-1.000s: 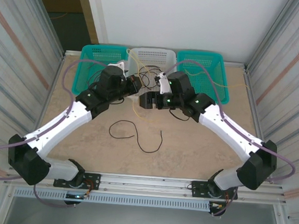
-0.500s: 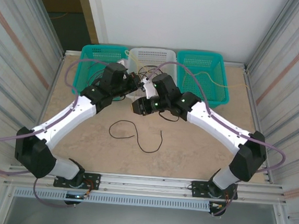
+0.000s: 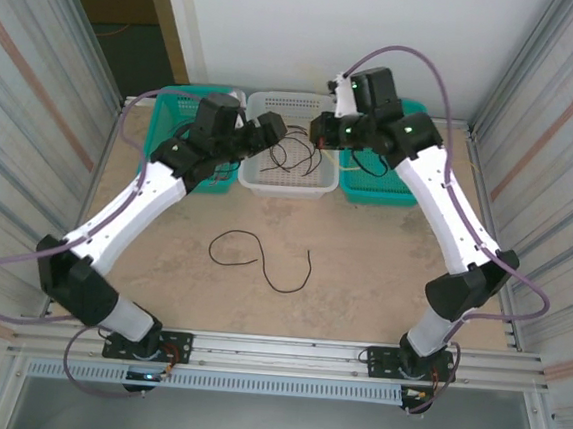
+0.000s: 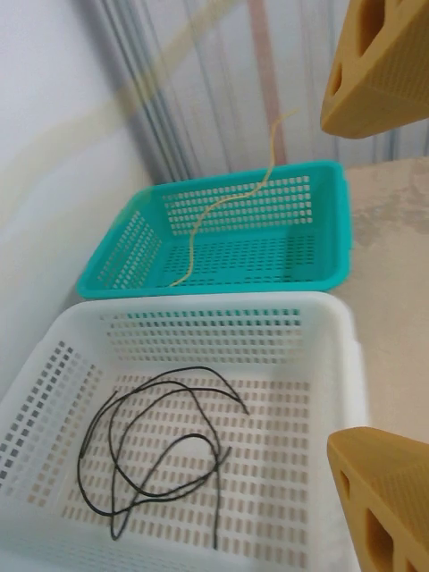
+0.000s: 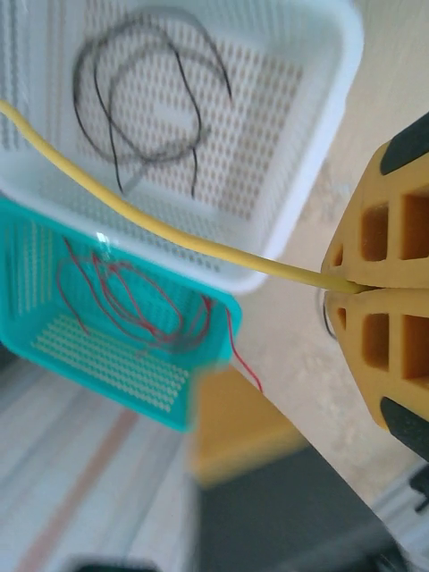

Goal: Untangle the cables

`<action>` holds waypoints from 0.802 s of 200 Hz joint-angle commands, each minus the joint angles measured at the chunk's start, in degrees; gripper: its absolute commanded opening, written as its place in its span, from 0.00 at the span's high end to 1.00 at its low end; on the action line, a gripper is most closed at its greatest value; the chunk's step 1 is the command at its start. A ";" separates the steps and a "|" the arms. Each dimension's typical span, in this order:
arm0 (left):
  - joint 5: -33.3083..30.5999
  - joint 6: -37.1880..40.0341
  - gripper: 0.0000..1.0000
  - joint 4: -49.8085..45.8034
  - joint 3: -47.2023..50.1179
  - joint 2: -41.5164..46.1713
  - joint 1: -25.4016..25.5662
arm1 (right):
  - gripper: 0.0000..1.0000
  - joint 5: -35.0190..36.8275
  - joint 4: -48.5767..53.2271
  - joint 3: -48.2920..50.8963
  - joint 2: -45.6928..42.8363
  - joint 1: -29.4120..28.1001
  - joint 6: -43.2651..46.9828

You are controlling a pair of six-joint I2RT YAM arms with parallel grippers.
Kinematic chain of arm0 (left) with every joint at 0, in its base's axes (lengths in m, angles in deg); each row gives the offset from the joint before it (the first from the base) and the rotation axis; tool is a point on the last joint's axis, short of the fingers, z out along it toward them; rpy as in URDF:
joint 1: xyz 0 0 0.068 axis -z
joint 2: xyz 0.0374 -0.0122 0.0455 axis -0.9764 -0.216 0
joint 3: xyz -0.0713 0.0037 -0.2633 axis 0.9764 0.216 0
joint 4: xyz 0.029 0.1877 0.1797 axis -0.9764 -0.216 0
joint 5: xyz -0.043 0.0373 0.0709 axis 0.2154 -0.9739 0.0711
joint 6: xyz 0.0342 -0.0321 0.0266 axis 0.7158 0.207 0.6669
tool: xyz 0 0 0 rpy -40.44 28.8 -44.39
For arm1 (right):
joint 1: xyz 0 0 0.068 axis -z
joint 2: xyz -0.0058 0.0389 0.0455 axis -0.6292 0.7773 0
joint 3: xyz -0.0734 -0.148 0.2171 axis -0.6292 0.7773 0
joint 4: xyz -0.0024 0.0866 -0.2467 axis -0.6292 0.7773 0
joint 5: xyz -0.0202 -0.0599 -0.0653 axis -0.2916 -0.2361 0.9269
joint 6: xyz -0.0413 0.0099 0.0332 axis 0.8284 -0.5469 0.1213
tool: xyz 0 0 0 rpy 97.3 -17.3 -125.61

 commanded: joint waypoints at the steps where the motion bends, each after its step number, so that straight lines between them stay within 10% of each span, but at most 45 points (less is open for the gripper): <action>1: -8.01 1.58 0.17 -7.41 8.36 9.24 2.02 | 1.00 7.39 9.48 1.31 2.46 1.59 6.35; 52: -5.24 -2.13 0.22 -2.07 30.43 24.40 2.24 | 1.00 20.24 4.86 4.34 6.13 4.82 11.83; 160: -9.03 -2.19 0.27 -7.17 30.68 11.74 14.63 | 1.00 23.90 2.97 4.64 15.37 12.04 10.15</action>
